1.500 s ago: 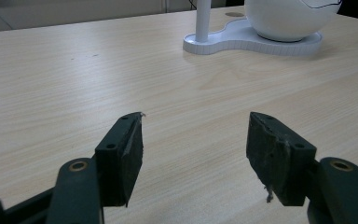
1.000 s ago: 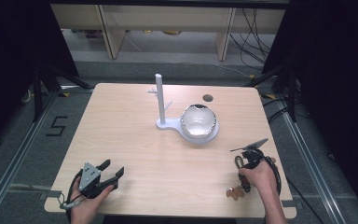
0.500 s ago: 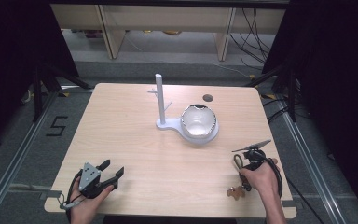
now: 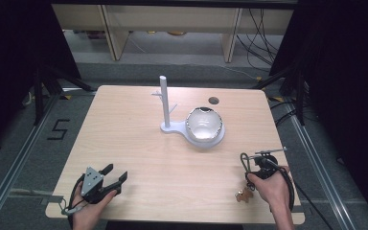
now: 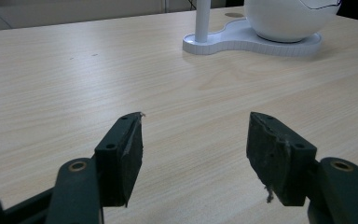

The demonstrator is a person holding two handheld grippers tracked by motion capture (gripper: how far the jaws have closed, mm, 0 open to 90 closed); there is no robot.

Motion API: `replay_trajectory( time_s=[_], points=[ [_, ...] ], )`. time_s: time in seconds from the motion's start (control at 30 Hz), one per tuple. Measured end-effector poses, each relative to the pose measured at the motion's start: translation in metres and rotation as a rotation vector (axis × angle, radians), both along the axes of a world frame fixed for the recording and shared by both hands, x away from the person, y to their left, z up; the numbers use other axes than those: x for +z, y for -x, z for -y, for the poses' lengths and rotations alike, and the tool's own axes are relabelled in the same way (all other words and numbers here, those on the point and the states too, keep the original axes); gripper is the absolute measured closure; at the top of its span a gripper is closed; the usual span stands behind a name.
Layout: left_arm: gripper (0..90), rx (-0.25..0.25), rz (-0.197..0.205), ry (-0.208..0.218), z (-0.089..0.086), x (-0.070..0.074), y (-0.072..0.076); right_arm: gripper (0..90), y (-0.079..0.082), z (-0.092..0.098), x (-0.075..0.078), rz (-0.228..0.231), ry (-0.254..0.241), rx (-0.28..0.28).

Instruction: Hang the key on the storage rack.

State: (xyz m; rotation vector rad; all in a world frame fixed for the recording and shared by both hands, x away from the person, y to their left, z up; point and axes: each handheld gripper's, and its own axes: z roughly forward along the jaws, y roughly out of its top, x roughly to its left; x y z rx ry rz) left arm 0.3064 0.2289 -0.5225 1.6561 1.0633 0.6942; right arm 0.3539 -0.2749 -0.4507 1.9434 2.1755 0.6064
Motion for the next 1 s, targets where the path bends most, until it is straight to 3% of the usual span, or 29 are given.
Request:
replay_trajectory(
  time_s=[0.07, 0.1, 0.13, 0.17, 0.2, 0.23, 0.33, 0.37, 0.47, 0.5, 0.53, 0.6, 0.67, 0.77, 0.87, 0.9, 0.93, 0.97, 1.0],
  points=[
    [35.6, 0.000, 0.000, 0.001, 0.000, 0.000, 0.000, 69.4, 0.003, 0.000, 0.001, 0.036, -0.014, -0.002],
    [35.6, 0.000, 0.001, 0.001, 0.000, 0.000, 0.000, 69.4, 0.002, 0.003, -0.003, 0.085, 0.006, 0.032],
    [35.6, 0.001, 0.001, 0.000, 0.000, 0.000, 0.000, 69.4, 0.004, 0.004, -0.002, 0.098, 0.003, 0.035],
    [35.6, -0.001, 0.003, -0.001, 0.000, 0.000, 0.000, 69.4, 0.008, 0.001, -0.002, 0.118, -0.030, -0.005],
    [35.6, -0.001, 0.003, -0.001, 0.000, 0.000, 0.000, 69.4, 0.008, 0.004, -0.001, 0.137, -0.003, 0.034],
    [35.6, -0.001, 0.003, -0.001, 0.000, 0.000, 0.000, 69.4, 0.008, 0.004, -0.001, 0.137, -0.003, 0.034],
    [35.6, 0.001, 0.002, 0.000, 0.000, 0.000, 0.000, 69.4, 0.011, 0.004, -0.001, 0.183, -0.042, 0.043],
    [35.6, 0.001, 0.002, 0.000, 0.000, 0.000, 0.000, 69.4, 0.012, 0.004, -0.002, 0.216, -0.026, 0.051],
    [35.6, 0.000, 0.003, -0.002, 0.000, 0.000, 0.000, 69.4, 0.014, 0.002, -0.002, 0.257, -0.056, 0.037],
    [35.6, 0.000, 0.004, 0.000, 0.000, 0.000, 0.000, 69.5, 0.014, 0.003, -0.003, 0.283, -0.043, 0.055],
    [35.6, 0.001, 0.004, 0.001, 0.000, 0.000, 0.000, 69.5, 0.015, 0.001, -0.002, 0.284, -0.070, 0.027],
    [35.6, 0.001, 0.004, 0.001, 0.000, 0.000, 0.000, 69.5, 0.016, -0.001, -0.001, 0.287, -0.075, 0.019],
    [35.6, 0.000, 0.004, 0.001, 0.000, 0.000, 0.000, 69.5, 0.016, 0.002, -0.004, 0.347, -0.075, 0.067],
    [35.6, -0.005, 0.011, 0.006, 0.000, -0.001, 0.000, 69.4, 0.019, -0.001, -0.002, 0.359, -0.088, 0.061],
    [35.6, -0.004, 0.011, 0.008, 0.000, -0.001, 0.000, 69.4, 0.021, -0.003, -0.003, 0.404, -0.102, 0.065],
    [35.5, -0.002, 0.009, 0.006, 0.000, -0.001, 0.000, 69.4, 0.022, -0.005, -0.005, 0.444, -0.121, 0.075],
    [35.5, -0.004, 0.011, 0.009, 0.000, -0.001, 0.000, 69.4, 0.022, -0.005, -0.005, 0.444, -0.121, 0.075],
    [35.3, -0.004, 0.011, 0.012, 0.000, -0.001, 0.000, 69.4, 0.023, -0.007, -0.006, 0.487, -0.122, 0.079],
    [35.3, -0.001, 0.009, 0.011, -0.001, -0.001, 0.000, 69.4, 0.023, -0.007, -0.006, 0.487, -0.122, 0.079]
  ],
)
